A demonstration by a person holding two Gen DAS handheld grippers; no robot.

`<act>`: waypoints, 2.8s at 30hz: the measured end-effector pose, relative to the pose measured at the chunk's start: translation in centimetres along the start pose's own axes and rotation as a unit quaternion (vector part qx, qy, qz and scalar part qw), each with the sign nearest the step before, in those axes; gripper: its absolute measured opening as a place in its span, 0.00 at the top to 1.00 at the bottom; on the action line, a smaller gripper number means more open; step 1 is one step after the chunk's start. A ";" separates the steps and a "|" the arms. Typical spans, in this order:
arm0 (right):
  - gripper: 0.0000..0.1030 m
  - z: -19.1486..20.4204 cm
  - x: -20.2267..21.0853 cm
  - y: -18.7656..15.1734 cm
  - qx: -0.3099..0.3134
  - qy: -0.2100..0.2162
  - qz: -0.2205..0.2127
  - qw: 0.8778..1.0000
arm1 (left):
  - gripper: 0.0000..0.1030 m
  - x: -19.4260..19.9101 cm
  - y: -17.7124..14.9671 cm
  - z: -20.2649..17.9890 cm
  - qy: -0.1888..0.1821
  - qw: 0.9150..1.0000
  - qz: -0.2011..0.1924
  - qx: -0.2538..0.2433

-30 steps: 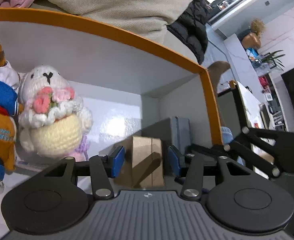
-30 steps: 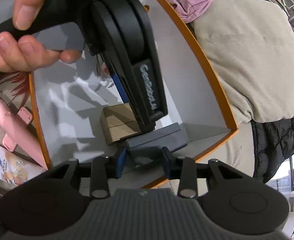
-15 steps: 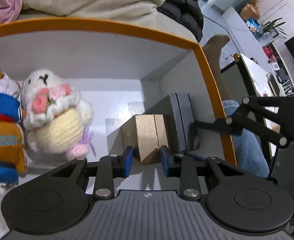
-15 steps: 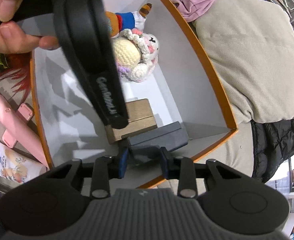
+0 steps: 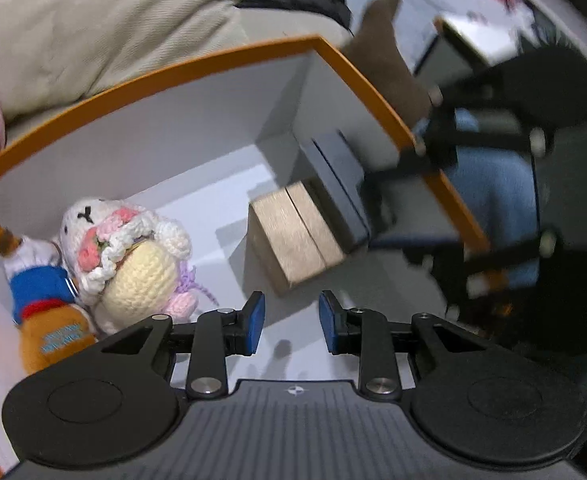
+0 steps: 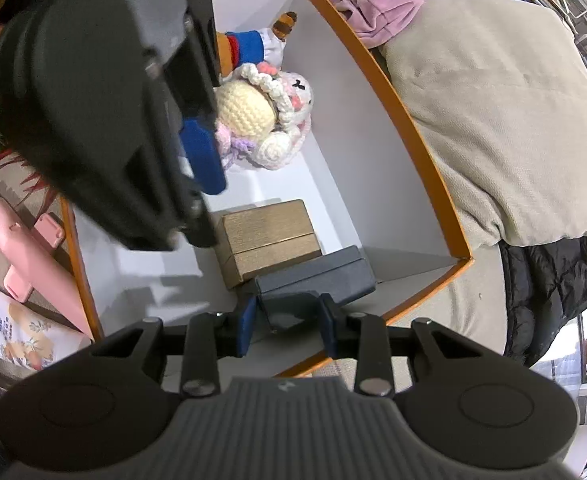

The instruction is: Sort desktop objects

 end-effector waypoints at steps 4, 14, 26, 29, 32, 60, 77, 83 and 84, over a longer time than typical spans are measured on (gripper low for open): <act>0.66 -0.8 0.1 0.5 -0.002 0.004 -0.001 1.000 | 0.68 -0.8 -0.2 -0.6 0.040 0.998 0.006 -0.052; 0.67 -2.8 -1.1 0.9 0.014 -0.006 -0.005 1.000 | 0.79 -1.5 2.7 -0.8 0.073 0.989 -0.048 -0.121; 0.73 -6.3 -2.9 1.9 0.012 -0.043 -0.022 0.999 | 0.78 -2.5 6.7 1.7 0.076 0.988 -0.097 -0.096; 0.72 -6.1 -2.8 1.9 0.020 -0.049 -0.022 0.998 | 0.78 -2.6 6.8 1.6 0.075 0.988 -0.100 -0.093; 0.71 -6.2 -1.9 2.1 0.003 -0.050 -0.028 0.998 | 0.78 -1.9 6.3 1.6 0.074 0.989 -0.097 -0.086; 0.49 13.2 5.7 -9.9 -0.467 0.037 -0.058 0.882 | 0.49 8.8 -18.0 -6.3 0.039 0.982 -0.148 0.114; 0.35 14.7 1.4 -13.0 -0.572 0.091 -0.028 0.815 | 0.49 0.3 -16.9 -8.7 0.065 0.993 -0.081 0.053; 0.35 14.5 1.2 -12.7 -0.575 0.090 -0.042 0.812 | 0.45 -1.8 -17.4 -7.6 0.057 0.993 -0.047 0.094; 0.35 14.5 1.2 -12.7 -0.574 0.089 -0.045 0.813 | 0.43 -1.9 -17.4 -7.6 0.053 0.993 -0.050 0.095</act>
Point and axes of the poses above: each gripper's, at about its wrist camera, not at the fingertips, and x roughly against the way its jaws point, z to its left, y to its top, the point moved 10 cm from there along -x, roughly the way its jaws point
